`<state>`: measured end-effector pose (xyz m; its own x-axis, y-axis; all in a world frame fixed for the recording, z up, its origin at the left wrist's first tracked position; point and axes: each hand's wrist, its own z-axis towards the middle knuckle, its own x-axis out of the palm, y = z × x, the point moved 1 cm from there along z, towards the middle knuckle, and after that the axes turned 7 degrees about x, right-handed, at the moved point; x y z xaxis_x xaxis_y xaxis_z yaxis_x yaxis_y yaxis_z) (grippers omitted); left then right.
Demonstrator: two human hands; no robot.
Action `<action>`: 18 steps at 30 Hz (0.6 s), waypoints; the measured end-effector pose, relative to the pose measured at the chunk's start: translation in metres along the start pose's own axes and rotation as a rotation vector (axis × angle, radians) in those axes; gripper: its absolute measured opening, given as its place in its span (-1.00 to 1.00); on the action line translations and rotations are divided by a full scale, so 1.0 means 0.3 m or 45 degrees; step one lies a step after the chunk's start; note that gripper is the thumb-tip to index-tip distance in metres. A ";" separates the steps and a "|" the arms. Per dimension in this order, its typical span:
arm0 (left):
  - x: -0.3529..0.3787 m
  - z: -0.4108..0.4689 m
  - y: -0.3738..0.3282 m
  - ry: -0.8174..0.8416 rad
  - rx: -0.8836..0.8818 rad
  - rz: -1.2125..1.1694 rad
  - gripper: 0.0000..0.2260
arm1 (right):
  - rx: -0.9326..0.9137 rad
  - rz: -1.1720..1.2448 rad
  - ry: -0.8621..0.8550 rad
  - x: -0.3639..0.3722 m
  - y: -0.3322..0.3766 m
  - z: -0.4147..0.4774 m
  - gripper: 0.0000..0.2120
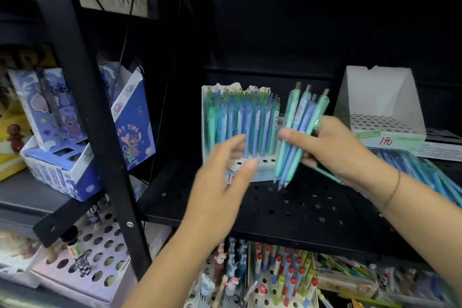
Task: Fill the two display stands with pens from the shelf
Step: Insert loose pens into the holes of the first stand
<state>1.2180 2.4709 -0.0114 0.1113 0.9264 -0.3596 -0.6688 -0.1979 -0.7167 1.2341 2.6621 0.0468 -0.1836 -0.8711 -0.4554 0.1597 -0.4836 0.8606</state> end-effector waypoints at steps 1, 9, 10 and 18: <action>0.017 0.001 -0.014 0.131 -0.055 -0.106 -0.51 | -0.026 0.054 0.071 0.026 0.019 0.000 -0.76; 0.013 0.004 -0.011 0.240 -0.212 -0.389 -0.71 | -0.074 0.145 0.342 0.138 0.062 0.062 -0.58; 0.005 0.003 -0.004 0.207 -0.218 -0.383 -0.70 | -0.064 0.160 0.393 0.139 0.064 0.066 -0.67; -0.040 -0.011 0.031 -0.034 -0.205 -0.408 -0.77 | -0.225 0.364 0.157 0.156 0.082 0.101 -0.54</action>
<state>1.2127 2.4569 -0.0158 0.2758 0.9573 -0.0869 -0.4786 0.0584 -0.8761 1.2000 2.6119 0.0536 0.0093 -0.9718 -0.2356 0.3551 -0.2170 0.9093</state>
